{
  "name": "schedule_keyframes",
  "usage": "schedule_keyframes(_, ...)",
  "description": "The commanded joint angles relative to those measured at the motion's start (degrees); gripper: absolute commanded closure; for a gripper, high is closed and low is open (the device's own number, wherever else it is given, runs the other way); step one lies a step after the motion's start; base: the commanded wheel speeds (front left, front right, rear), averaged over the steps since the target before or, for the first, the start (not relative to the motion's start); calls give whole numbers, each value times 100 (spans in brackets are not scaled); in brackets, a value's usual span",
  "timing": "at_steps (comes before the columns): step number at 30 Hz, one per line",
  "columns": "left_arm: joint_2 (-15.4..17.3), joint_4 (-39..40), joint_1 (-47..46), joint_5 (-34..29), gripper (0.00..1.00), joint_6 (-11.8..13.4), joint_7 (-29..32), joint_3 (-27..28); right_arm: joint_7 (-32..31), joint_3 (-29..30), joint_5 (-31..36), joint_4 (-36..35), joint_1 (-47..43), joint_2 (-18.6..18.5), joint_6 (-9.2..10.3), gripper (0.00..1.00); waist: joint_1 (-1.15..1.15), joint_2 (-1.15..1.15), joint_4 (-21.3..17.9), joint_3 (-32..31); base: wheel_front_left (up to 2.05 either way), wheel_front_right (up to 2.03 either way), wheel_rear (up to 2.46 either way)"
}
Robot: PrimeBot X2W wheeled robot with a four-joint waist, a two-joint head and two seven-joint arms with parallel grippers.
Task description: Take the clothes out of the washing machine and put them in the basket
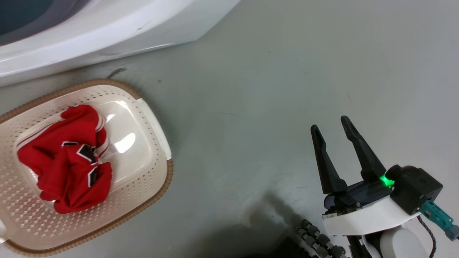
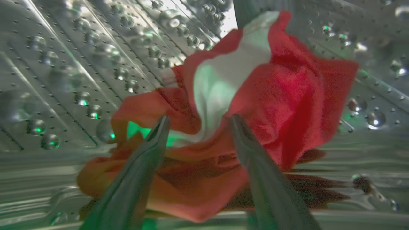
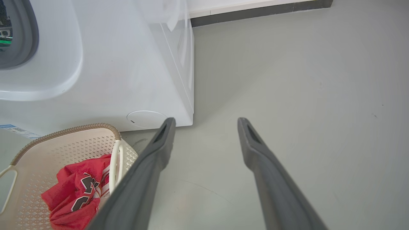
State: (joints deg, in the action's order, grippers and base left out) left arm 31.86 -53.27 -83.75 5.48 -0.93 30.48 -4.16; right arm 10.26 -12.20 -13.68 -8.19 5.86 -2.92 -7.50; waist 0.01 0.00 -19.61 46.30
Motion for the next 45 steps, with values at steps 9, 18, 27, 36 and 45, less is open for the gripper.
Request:
schedule_keyframes(9, 258, 567, 623, 48, 100, 351, 816, 88, 101, -156, -177, 61, 41, 8, 2, 0, -1, 0, -176, 125, 0, 0, 0)
schedule_keyframes(18, 289, 1754, 1083, 5, 100, 689, 45, 120, 111, -153, -179, 136, 157, 7, 3, 0, -1, 0, -171, 3, 0, 0, 0)
schedule_keyframes(27, 143, 2133, 1465, 73, 100, 707, -1433, 52, 64, -42, -145, 201, 172, 7, 2, 0, -1, 0, -69, -453, 0, 0, 0)
schedule_keyframes(36, -430, 1519, 2321, 568, 100, 625, -2991, 194, -92, 319, 11, 264, -57, 4, 2, 0, -1, 0, 207, -1525, 0, 0, 0)
schedule_keyframes(45, -1047, 757, 3220, 977, 100, 357, -4226, 224, -340, 665, 229, 120, -295, 6, 2, 0, -1, 0, 655, -2299, 0, 0, 0)
